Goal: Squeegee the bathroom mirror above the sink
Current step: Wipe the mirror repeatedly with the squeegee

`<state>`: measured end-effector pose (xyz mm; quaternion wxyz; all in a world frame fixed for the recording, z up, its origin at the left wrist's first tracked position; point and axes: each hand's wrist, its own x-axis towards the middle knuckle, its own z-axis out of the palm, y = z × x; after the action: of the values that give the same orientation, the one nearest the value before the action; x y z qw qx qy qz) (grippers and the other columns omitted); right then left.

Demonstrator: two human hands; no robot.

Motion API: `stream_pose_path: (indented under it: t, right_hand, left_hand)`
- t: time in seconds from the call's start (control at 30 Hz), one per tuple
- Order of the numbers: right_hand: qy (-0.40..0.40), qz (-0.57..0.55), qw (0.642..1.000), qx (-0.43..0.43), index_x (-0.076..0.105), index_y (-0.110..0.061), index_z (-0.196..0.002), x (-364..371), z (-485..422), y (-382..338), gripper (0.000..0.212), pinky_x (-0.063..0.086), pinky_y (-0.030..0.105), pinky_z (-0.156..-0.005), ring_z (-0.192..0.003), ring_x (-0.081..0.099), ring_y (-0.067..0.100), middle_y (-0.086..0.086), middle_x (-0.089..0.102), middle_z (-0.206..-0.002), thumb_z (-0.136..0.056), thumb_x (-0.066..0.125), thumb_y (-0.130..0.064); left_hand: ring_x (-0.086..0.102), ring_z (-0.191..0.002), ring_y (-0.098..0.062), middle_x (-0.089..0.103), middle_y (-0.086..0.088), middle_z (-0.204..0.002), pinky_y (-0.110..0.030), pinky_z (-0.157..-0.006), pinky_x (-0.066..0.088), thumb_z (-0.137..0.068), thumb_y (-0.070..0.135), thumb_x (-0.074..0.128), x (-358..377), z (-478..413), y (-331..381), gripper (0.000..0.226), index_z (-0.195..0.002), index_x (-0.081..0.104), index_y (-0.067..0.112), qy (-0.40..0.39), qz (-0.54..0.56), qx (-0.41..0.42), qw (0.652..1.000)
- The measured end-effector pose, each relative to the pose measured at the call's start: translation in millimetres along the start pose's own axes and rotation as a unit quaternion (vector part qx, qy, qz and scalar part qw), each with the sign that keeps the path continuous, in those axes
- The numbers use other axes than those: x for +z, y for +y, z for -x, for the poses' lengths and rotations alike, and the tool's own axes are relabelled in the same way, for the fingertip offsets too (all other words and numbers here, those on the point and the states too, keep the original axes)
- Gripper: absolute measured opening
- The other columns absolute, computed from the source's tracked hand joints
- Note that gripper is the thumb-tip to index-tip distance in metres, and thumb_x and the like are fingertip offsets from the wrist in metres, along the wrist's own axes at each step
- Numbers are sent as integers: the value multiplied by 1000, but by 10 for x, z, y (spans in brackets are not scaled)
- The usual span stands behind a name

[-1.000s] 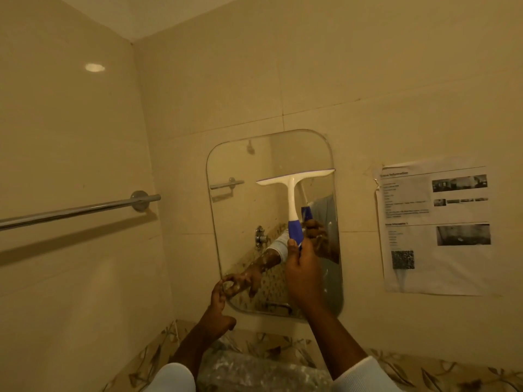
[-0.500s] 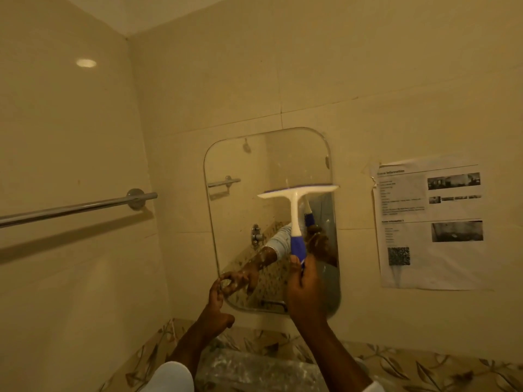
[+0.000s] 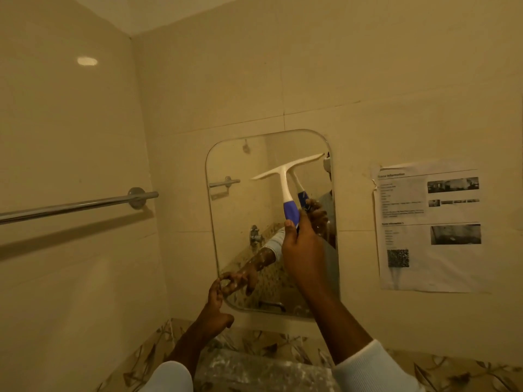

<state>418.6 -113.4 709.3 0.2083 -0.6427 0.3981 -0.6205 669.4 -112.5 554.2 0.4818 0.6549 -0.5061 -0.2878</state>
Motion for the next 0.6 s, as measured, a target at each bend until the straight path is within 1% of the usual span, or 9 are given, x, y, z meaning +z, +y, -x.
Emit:
stream_pose_path:
  t: [0.07,0.13,0.27,0.3,0.33,0.4,0.5,0.57,0.6]
  right_hand:
    - [-4,-12,1000,24,46,-21,-155,12,149,122,50,49,26,-67,-84,63,8,-3,67,-102,-110,44,-43]
    - [-5,-14,999,42,50,-22,-151,18,287,222,48,49,27,-66,-84,65,9,-3,68,-101,-109,45,-45]
    - [-6,2,997,73,54,-22,-147,2,458,345,48,57,39,-82,-97,68,22,2,71,-108,-108,43,-49]
    - [-7,2,997,75,54,-22,-147,-6,485,352,48,58,39,-83,-98,69,24,4,71,-109,-108,43,-49]
    - [-7,4,997,73,54,-22,-147,-14,504,343,48,57,38,-82,-98,69,24,4,71,-109,-108,43,-48]
    - [0,3,998,63,53,-22,-149,-34,506,274,49,54,31,-74,-93,68,20,1,70,-105,-108,44,-48]
    - [26,-27,999,32,51,-21,-151,-93,359,81,48,43,17,-59,-79,64,4,-10,66,-92,-109,46,-44]
    - [45,-25,999,5,48,-21,-154,-155,182,-69,49,40,8,-54,-73,60,-2,-17,60,-87,-110,47,-40]
    - [50,-23,998,-4,47,-20,-155,-191,95,-130,50,40,7,-51,-72,58,-4,-16,59,-89,-110,48,-39]
  left_hand:
    - [11,-159,-31,1,-6,-173,-35,-70,53,-79,-22,59,-2,-1,-15,124,-162,-9,40,-4,7,4,1000]
    - [13,-159,-32,1,-8,-173,-34,-69,53,-79,-21,59,-10,-10,-28,124,-162,-10,41,-6,6,8,1000]
    - [10,-159,-33,-1,-10,-173,-37,-76,55,-80,-22,59,-23,-16,-39,123,-162,-9,40,-13,15,12,1000]
    - [10,-159,-32,0,-10,-173,-39,-79,56,-79,-22,59,-24,-12,-37,123,-162,-9,40,-13,15,12,1000]
    - [9,-159,-32,0,-10,-173,-41,-83,57,-79,-22,59,-24,-7,-33,124,-162,-9,40,-12,14,12,1000]
    - [8,-159,-31,0,-10,-173,-43,-88,58,-78,-22,59,-19,-6,-29,124,-161,-9,41,-11,18,11,1000]
    - [9,-159,-32,1,-11,-173,-43,-86,59,-78,-22,60,-16,-19,-20,125,-160,-8,42,-13,20,12,1000]
    - [10,-159,-32,2,-10,-173,-48,-95,58,-78,-22,60,-26,-16,-11,125,-161,-9,40,-12,14,7,1000]
    - [11,-159,-33,2,-10,-173,-49,-98,57,-78,-21,60,-29,-11,-6,125,-162,-10,40,-11,9,2,1000]
